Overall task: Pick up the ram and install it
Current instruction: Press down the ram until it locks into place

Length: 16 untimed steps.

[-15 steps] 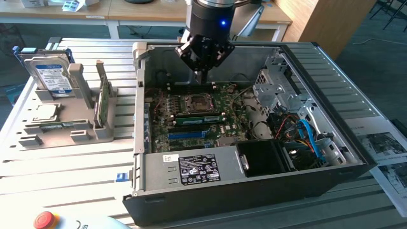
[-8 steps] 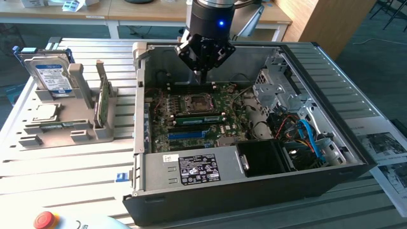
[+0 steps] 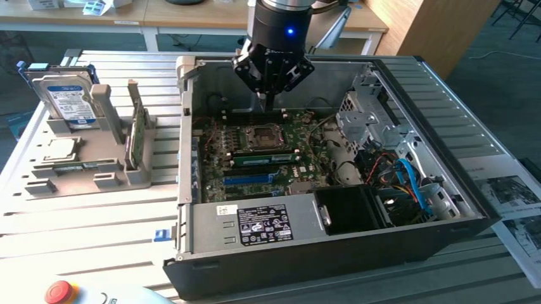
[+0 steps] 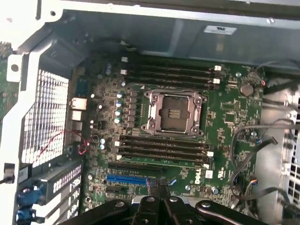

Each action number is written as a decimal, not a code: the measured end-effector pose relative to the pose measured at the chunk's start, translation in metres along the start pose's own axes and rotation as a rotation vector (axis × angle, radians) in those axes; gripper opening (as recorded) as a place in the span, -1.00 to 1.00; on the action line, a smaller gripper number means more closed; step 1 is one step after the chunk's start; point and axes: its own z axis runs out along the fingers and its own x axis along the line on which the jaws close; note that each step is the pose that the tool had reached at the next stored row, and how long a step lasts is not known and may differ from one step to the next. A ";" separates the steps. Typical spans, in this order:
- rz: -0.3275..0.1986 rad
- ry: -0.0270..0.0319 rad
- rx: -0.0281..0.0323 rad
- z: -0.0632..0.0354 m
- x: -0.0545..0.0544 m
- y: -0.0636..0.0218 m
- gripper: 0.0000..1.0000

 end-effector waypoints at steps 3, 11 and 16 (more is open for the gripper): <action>0.012 0.0000 -0.0005 0.0000 0.000 0.0000 -0.80; 0.012 -0.0040 -0.0002 0.0000 0.000 0.0000 -0.80; 0.012 -0.0077 -0.0001 0.0001 0.000 0.0000 -0.80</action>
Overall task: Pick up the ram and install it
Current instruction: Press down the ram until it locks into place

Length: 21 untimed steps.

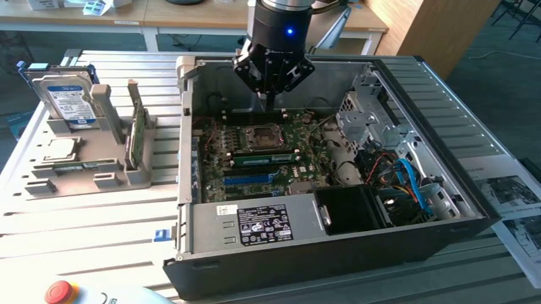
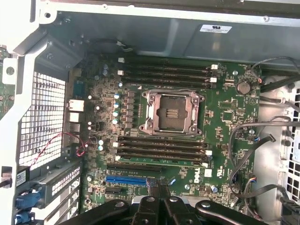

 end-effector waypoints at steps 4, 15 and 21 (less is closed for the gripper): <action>0.002 -0.0025 0.0001 0.0000 0.000 0.0000 -0.80; 0.019 -0.0105 -0.0016 0.0011 0.001 0.0001 -0.80; 0.022 -0.0122 -0.0016 0.0013 0.001 0.0000 -0.80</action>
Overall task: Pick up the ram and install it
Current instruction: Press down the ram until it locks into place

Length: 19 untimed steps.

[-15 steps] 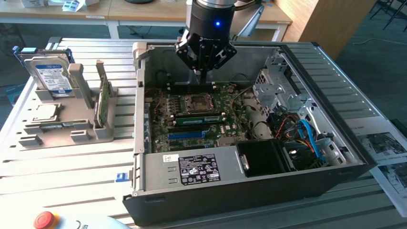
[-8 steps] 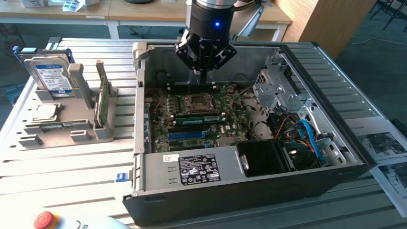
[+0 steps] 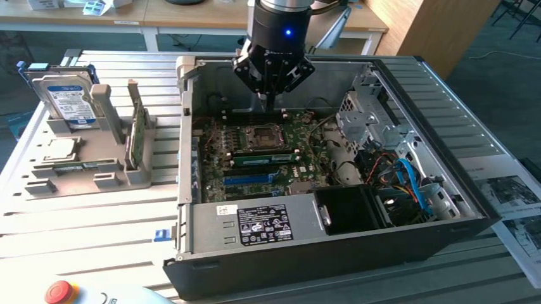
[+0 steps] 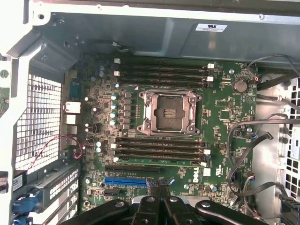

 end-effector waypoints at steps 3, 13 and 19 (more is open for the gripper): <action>0.001 -0.0001 -0.0003 0.0004 0.000 0.0002 -0.80; 0.004 -0.0001 -0.0001 -0.0032 0.000 0.0003 -0.80; 0.005 0.0000 -0.0001 -0.0048 0.000 0.0003 -0.80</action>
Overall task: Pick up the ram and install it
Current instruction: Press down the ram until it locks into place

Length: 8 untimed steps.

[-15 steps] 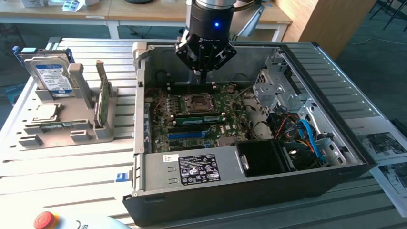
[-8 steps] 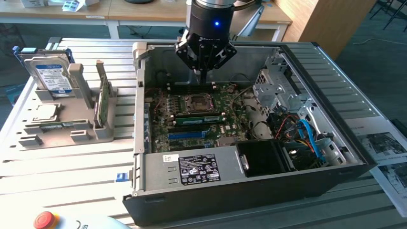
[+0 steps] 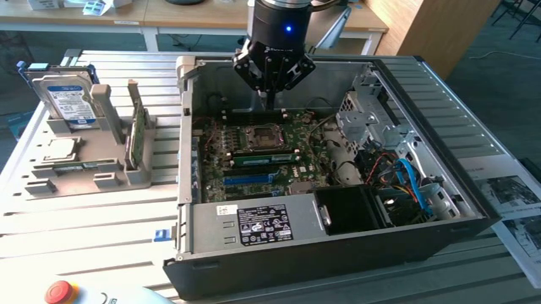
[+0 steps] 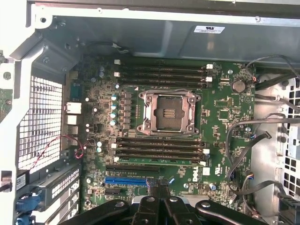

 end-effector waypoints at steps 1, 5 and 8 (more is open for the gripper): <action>0.000 0.0001 0.0002 -0.0009 0.000 0.0000 -0.80; 0.000 -0.0001 -0.0002 -0.0051 0.000 0.0000 -0.80; 0.000 -0.0003 -0.0003 -0.0052 0.000 0.0000 -0.80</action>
